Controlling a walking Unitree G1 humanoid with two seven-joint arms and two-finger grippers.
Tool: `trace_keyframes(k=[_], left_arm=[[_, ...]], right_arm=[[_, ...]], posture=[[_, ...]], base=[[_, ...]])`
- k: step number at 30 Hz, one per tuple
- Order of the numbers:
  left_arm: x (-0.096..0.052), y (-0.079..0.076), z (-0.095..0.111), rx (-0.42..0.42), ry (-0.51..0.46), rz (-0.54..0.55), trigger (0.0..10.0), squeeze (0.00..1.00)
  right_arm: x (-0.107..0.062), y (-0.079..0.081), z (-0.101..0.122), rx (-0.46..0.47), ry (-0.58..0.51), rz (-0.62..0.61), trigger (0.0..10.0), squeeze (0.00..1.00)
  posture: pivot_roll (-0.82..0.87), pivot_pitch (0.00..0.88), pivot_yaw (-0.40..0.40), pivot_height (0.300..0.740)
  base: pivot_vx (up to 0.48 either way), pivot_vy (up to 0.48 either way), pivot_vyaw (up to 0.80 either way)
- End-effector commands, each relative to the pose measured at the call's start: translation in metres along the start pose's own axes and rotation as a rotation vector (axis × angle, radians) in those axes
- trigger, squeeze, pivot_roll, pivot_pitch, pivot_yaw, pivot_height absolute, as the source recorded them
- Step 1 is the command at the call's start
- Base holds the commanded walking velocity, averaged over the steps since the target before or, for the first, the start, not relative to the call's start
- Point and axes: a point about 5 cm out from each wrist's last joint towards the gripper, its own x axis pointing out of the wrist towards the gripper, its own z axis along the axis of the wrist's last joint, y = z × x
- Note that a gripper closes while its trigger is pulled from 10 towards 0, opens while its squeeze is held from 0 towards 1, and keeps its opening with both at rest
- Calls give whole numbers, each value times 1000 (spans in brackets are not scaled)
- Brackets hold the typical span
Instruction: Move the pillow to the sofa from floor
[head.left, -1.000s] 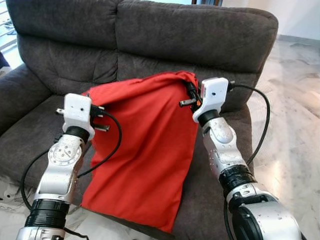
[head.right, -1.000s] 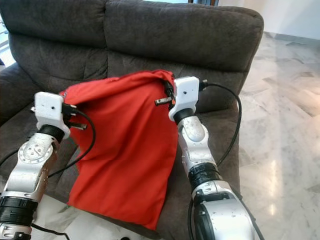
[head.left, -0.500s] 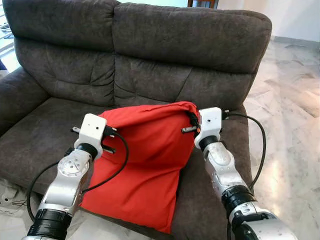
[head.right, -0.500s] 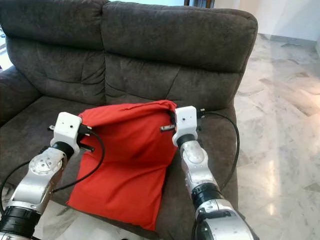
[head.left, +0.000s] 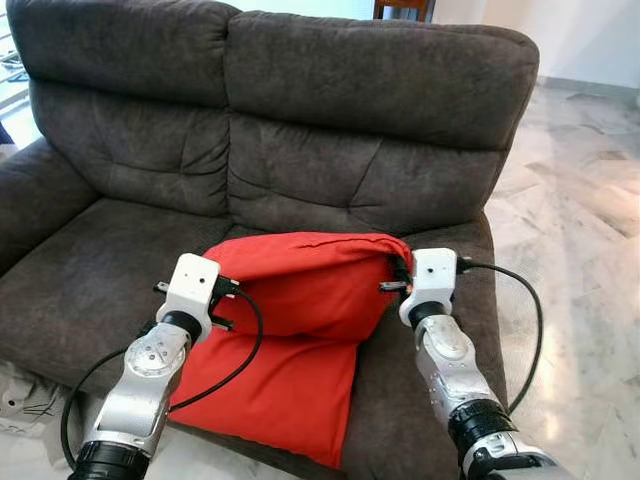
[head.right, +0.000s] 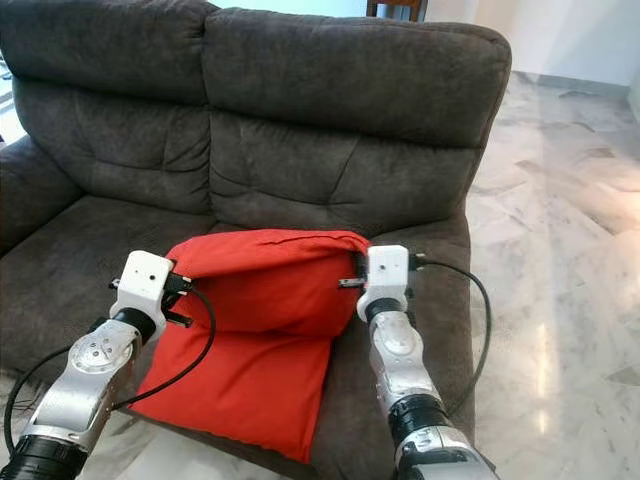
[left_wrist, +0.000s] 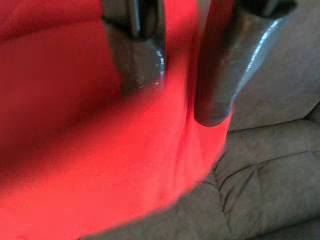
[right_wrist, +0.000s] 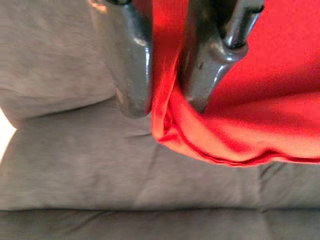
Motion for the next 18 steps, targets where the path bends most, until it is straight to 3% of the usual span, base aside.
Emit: trace_keyframes(k=[1, 7, 8, 9, 10, 11, 13, 14, 16, 18], left_arm=[[-3, 5, -3, 17, 13, 18, 10000, 1000], [-7, 6, -11, 17, 39, 24, 10000, 1000], [-9, 7, -17, 14, 53, 33, 10000, 1000], [-9, 7, -17, 14, 53, 33, 10000, 1000], [-13, 6, -29, 45, 93, 17, 10000, 1000], [-18, 6, -41, 54, 134, 7, 10000, 0], [-24, 7, -54, 47, 180, 8, 10000, 0], [-33, 9, -71, 32, 241, 19, 10000, 0], [-37, 10, -78, 25, 264, 23, 10000, 0], [-55, 10, -112, -15, 396, 40, 10000, 0]], right_arm=[[-2, -2, -2, 15, 5, -23, 10000, 1000], [-14, -20, -15, 12, 33, -153, 10000, 1000], [-20, -33, -24, 10, 65, -229, 10000, 1000], [-20, -33, -24, 10, 65, -229, 10000, 1000], [-34, -53, -40, 18, 129, -354, 10000, 961], [-46, -66, -53, 37, 176, -432, 10000, 0], [-59, -76, -66, 56, 223, -491, 10000, 0], [-78, -90, -84, 63, 290, -565, 10000, 0], [-86, -94, -90, 64, 313, -596, 10000, 0], [-124, -115, -116, 54, 418, -722, 10000, 0]], posture=[[115, 119, 26, 740], [115, 119, 26, 740], [114, 117, 23, 740], [114, 117, 23, 740], [119, 110, 21, 740], [119, 106, 23, 740], [115, 104, 28, 740], [115, 104, 28, 740], [115, 104, 28, 740], [103, 94, 36, 740]], base=[[0, 0, 0], [0, 0, 0], [0, 0, 0], [0, 0, 0], [0, 0, 0], [0, 0, 0], [0, 0, 0], [0, 0, 0], [0, 0, 0], [0, 0, 0]])
